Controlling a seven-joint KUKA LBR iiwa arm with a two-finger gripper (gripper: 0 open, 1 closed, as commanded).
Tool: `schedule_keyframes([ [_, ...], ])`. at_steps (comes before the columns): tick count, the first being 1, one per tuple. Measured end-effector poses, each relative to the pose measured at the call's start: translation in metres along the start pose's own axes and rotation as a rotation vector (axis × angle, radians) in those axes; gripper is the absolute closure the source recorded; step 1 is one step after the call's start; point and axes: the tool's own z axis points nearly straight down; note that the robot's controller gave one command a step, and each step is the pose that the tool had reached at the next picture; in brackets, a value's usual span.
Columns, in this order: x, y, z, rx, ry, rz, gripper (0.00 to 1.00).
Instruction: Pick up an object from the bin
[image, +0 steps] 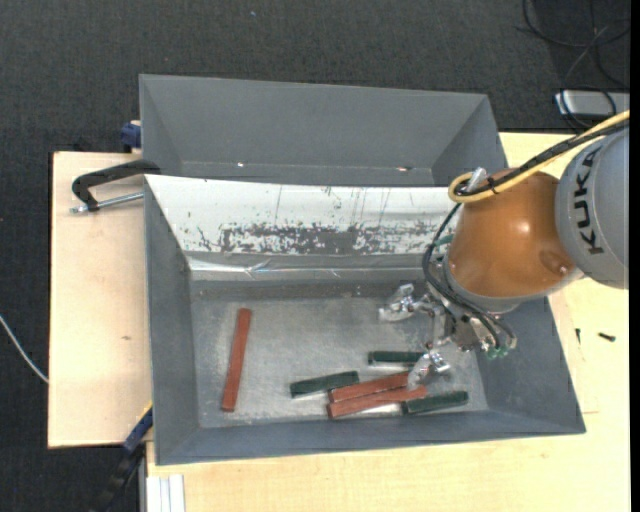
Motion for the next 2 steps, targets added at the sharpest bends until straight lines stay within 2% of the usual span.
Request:
schedule_keyframes([
  [1, 0.0059, -0.003, 0.0412, 0.0, 0.0, -0.011, 0.0],
  [2, 0.0056, -0.0052, 0.0471, 0.002, -0.005, -0.075, 1.0],
])
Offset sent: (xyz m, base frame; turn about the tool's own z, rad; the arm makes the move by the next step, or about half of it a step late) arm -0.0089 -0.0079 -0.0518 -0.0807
